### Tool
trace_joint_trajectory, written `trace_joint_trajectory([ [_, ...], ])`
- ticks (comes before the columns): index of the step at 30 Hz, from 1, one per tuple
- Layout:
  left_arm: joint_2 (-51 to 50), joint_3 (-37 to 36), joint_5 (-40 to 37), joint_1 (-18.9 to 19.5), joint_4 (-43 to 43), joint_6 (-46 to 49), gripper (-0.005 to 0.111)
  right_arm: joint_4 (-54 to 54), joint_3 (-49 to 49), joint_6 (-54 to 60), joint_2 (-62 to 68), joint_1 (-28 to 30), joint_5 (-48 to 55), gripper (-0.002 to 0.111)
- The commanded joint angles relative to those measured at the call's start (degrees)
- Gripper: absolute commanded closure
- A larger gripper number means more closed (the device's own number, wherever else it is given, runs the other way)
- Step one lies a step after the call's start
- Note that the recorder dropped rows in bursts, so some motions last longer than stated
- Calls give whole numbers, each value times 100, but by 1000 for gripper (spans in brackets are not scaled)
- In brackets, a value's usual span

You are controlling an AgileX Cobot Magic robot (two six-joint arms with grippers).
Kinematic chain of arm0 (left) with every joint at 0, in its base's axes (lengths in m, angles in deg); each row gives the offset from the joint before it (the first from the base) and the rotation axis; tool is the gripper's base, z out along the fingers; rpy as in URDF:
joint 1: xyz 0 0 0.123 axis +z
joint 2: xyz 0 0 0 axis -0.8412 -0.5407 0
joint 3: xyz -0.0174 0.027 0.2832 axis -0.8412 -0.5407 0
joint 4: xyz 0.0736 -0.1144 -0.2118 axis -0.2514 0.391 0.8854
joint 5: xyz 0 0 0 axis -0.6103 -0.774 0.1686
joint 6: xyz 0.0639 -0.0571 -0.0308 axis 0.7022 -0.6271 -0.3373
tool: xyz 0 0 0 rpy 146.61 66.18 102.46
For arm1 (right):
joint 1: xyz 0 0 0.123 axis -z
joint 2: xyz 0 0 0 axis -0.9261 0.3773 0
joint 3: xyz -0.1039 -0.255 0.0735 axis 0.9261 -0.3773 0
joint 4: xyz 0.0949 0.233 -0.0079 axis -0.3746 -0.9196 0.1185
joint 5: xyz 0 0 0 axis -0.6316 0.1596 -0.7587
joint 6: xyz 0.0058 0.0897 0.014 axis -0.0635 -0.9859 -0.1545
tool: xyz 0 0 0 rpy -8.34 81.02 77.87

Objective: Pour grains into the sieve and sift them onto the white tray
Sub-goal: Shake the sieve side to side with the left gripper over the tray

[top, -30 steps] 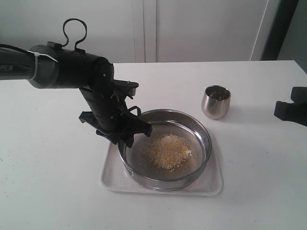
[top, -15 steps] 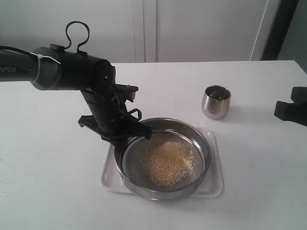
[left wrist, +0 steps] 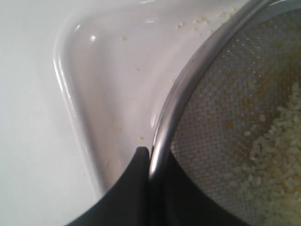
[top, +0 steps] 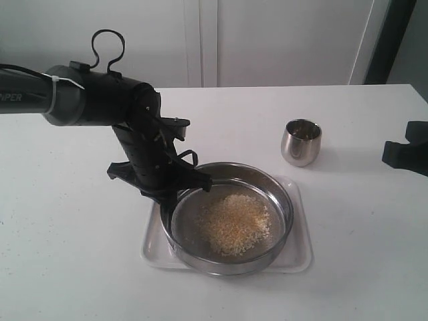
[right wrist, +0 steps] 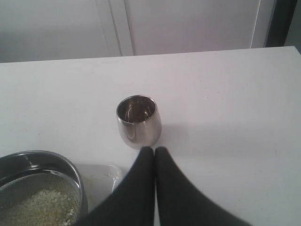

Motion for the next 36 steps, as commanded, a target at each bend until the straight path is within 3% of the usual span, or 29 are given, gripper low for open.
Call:
trace_joint_trajectory([
  [1, 335, 18, 1, -11, 32, -65, 107, 0, -19, 24, -33, -7, -18, 108],
  [11, 819, 18, -203, 199, 115, 544, 107, 0, -19, 24, -33, -7, -18, 108],
  [14, 803, 18, -115, 328, 174, 288, 107, 0, -19, 24, -33, -7, -18, 108],
  [17, 704, 18, 20, 242, 454, 395, 107, 0, -19, 24, -33, -7, -18, 108],
  [19, 704, 18, -340, 405, 318, 624, 107, 0, -19, 24, -33, -7, -18, 108],
  [21, 742, 18, -369, 682, 730, 625, 107, 0, -19, 24, -33, -7, -18, 108],
  [24, 742, 18, 110, 367, 916, 871, 107, 0, -19, 24, -33, -7, -18, 108],
  [28, 767, 18, -312, 676, 643, 809, 107, 0, -19, 24, -33, -7, -18, 108],
  [33, 761, 18, -168, 262, 329, 931, 107, 0, -19, 24, -33, -7, -18, 108],
  [36, 771, 18, -193, 436, 145, 516, 107, 0, -19, 24, -33, -7, -18, 108],
])
